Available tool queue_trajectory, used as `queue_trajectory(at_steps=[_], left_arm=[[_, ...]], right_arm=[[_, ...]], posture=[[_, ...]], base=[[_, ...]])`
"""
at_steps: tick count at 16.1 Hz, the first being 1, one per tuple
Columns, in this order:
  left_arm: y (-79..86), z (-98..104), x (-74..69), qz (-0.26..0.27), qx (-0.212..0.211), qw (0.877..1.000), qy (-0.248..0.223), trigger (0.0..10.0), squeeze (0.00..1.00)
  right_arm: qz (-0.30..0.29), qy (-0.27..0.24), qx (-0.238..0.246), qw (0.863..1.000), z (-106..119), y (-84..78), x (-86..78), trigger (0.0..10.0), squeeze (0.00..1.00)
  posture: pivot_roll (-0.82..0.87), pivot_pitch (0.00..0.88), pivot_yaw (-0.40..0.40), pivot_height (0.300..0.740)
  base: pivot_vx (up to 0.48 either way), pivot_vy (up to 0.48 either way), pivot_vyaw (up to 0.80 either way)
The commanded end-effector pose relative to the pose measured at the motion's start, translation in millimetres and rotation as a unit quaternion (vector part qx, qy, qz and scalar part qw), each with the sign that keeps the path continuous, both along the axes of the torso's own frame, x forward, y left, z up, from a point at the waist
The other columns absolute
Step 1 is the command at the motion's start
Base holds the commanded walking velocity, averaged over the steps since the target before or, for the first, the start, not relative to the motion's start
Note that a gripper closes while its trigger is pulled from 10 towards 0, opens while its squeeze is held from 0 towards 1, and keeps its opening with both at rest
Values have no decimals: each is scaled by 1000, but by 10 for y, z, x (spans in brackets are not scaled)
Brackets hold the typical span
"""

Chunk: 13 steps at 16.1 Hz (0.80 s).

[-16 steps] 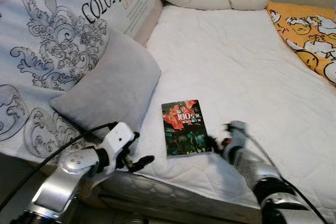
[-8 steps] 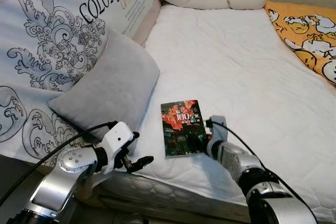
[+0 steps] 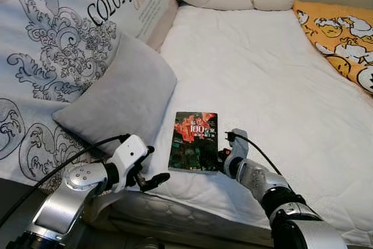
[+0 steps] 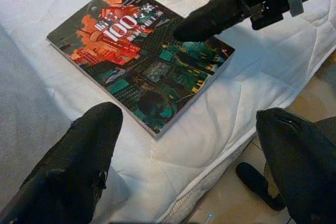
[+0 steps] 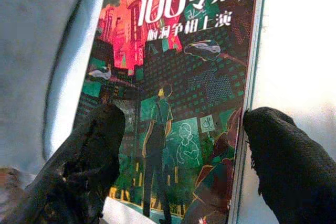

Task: Clean up the room

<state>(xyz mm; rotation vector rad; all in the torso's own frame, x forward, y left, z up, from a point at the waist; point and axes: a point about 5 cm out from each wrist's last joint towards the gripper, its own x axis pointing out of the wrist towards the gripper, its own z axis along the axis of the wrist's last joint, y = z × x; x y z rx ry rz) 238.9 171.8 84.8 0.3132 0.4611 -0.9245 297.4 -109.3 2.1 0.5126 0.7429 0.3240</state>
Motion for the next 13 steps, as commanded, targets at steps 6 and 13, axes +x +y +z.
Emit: queue_trajectory(at_steps=[6,13], left_arm=[[21,51,75,54,-22,997,-41,10000,141],[-33,120,295,247,-96,956,-126,10000,165]], right_arm=[[-2,-30,-53,998,2,-271,-33,10000,0],[-108,-194,-173,960,385,-495,-143,10000,0]], posture=[[150,0,-5,740],[85,0,6,740]], base=[[0,0,0],[0,-168,0]])
